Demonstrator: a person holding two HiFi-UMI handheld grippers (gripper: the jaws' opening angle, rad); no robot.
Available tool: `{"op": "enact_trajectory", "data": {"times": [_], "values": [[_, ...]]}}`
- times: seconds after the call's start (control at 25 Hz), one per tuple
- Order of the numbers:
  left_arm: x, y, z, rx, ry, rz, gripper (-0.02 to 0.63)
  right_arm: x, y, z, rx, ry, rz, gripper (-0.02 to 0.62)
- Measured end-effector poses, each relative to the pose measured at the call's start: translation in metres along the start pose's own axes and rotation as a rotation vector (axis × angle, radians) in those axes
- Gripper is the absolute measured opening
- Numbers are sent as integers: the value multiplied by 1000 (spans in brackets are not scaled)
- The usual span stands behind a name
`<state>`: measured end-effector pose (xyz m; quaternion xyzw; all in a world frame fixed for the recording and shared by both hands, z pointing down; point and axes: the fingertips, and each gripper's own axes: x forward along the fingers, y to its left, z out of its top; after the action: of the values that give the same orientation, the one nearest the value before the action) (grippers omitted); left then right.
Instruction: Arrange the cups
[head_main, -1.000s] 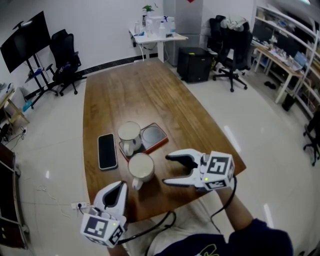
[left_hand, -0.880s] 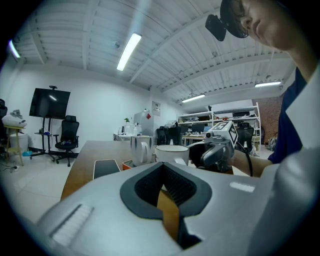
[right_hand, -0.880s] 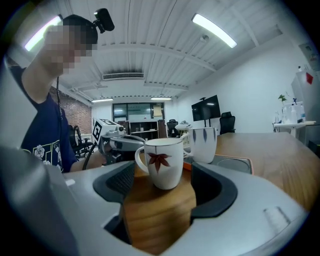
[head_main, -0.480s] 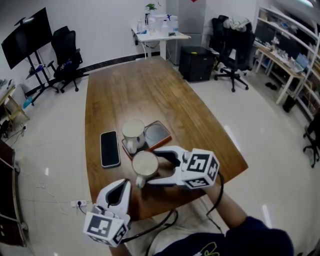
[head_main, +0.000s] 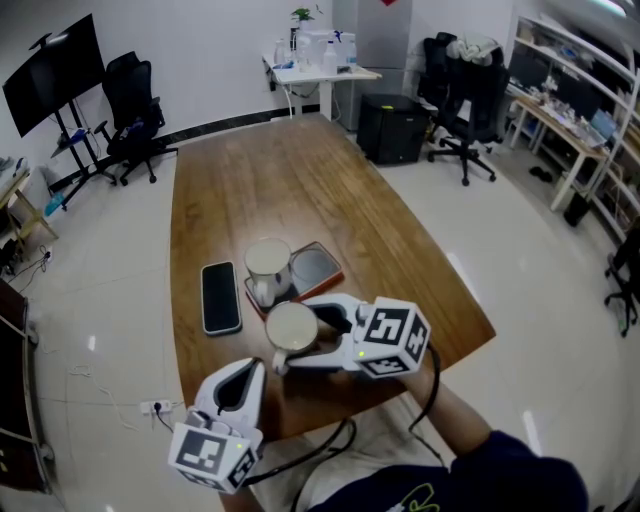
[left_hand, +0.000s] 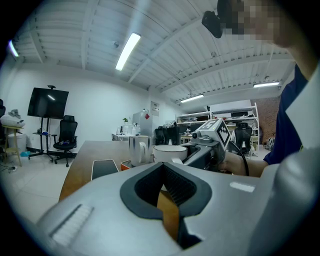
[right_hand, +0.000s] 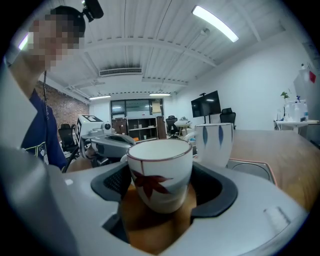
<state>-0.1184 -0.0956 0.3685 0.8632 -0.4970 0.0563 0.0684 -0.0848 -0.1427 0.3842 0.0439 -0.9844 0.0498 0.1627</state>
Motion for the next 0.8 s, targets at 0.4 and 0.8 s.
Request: {"op": "enact_trajectory", "data": {"times": [0.4, 0.8], "values": [[1, 0, -1, 2, -3, -6, 3, -33, -15, -4, 9, -147, -98, 365], [2, -4, -1, 5, -1, -17, 3, -83, -98, 6, 168, -224, -202, 365]]}}
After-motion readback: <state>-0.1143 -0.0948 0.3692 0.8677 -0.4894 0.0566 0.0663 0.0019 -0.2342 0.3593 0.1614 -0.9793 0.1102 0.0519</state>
